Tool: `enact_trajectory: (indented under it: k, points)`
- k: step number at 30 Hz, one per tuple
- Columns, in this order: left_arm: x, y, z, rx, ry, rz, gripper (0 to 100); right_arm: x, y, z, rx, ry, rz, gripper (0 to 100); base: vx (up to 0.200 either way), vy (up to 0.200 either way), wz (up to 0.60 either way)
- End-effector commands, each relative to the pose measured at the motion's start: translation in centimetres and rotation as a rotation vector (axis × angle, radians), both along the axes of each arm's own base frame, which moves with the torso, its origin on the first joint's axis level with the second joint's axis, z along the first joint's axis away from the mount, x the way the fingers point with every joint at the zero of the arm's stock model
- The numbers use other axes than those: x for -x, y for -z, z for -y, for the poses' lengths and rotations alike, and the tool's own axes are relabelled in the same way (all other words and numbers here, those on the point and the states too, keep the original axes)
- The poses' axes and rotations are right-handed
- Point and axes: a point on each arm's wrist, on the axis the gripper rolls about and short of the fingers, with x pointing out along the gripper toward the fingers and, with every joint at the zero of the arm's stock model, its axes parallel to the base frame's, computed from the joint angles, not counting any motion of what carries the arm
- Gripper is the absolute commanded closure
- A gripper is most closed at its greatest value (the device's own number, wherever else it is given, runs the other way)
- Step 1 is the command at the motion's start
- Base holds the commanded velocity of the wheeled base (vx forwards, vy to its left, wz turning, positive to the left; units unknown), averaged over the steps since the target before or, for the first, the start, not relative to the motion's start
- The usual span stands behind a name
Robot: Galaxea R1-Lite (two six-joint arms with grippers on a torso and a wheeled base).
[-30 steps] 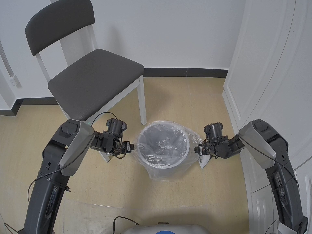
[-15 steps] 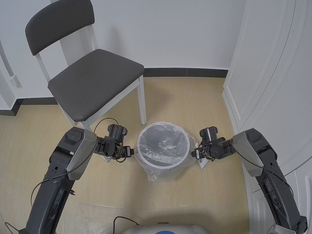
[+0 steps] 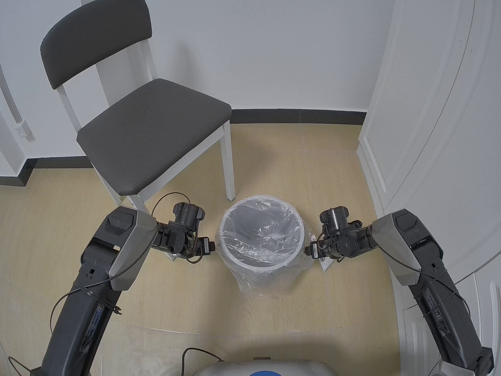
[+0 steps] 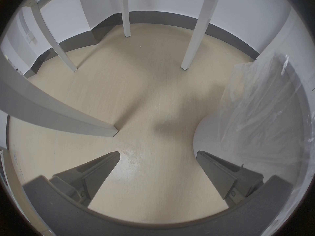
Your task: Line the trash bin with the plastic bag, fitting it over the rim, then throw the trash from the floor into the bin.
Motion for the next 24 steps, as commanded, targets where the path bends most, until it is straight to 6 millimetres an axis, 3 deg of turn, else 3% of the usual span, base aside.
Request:
enact_trajectory:
  k: [1, 6, 10, 18, 22, 24]
  points:
    - [-0.1, -2.2, -0.5, 0.01, -0.016, 0.024, 0, -0.2, -5.2, -0.1, -0.053, 0.029, 0.069, 0, 0.0, 0.0, 0.0]
    - [1.3, -4.6, -1.0, 0.007, -0.013, 0.012, 0, 2.2, -9.5, 1.3, -0.056, 0.049, 0.045, 0, 0.0, 0.0, 0.0]
    - [2.8, -6.2, -1.3, 0.003, -0.011, -0.012, 0, 3.9, -10.5, 2.8, -0.061, 0.08, 0.032, 0, 0.0, 0.0, 0.0]
    - [6.4, -9.3, -1.9, 0.019, 0.001, 0.05, 0, 7.8, -12.2, 4.0, -0.175, 0.128, 0.095, 0, 0.0, 0.0, 0.0]
    - [8.9, -11.6, -1.5, 0.037, 0.028, 0.107, 0, 10.1, -14.7, 2.9, -0.194, 0.09, 0.178, 0, 0.0, 0.0, 0.0]
    - [10.4, -12.9, -1.4, 0.046, 0.041, 0.129, 0, 11.7, -16.5, 0.8, -0.213, 0.03, 0.22, 0, 0.0, 0.0, 0.0]
